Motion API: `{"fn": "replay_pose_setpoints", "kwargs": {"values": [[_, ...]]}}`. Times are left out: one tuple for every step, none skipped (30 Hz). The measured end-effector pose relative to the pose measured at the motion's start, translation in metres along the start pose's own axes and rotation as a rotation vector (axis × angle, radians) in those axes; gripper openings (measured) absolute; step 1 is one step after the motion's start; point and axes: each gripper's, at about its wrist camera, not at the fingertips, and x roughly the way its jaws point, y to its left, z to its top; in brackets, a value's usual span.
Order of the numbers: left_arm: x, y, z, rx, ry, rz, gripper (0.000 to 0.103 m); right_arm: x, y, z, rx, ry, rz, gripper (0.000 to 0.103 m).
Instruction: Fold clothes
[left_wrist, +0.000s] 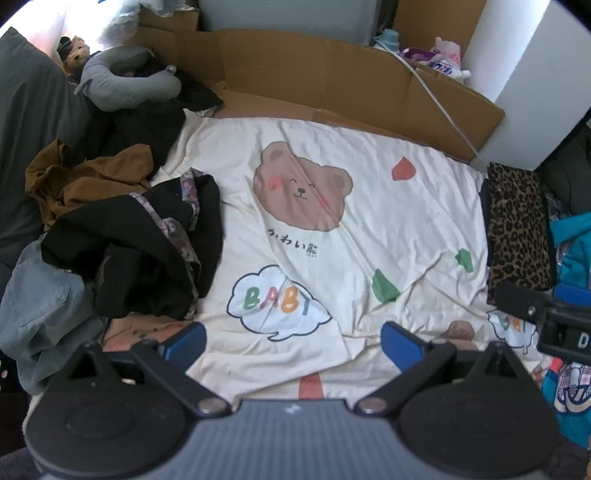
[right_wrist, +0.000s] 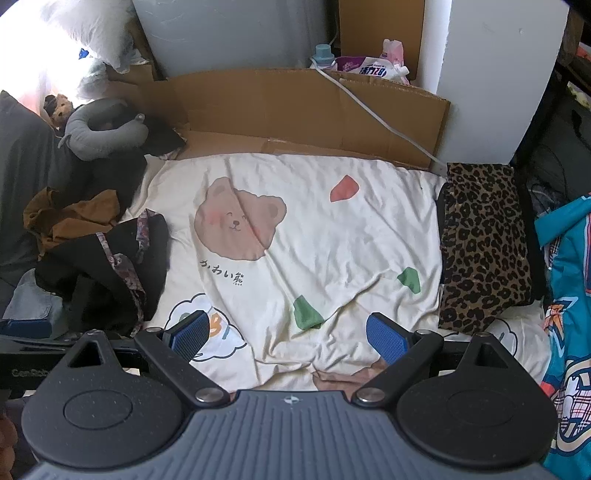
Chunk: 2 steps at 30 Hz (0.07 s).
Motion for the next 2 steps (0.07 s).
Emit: {"fn": "replay_pose_setpoints", "kwargs": {"values": [[0.0005,0.0002,0.0006,-0.003,0.003,-0.001,0.102,-0.0017,0.0016,-0.0008,-0.005,-0.004,0.001,0.095],[0.0010,0.0006,0.0012,-0.007,0.007,-0.003,0.102,-0.0034,0.0027,-0.0010,-0.011,-0.009,0.002,0.095]]}}
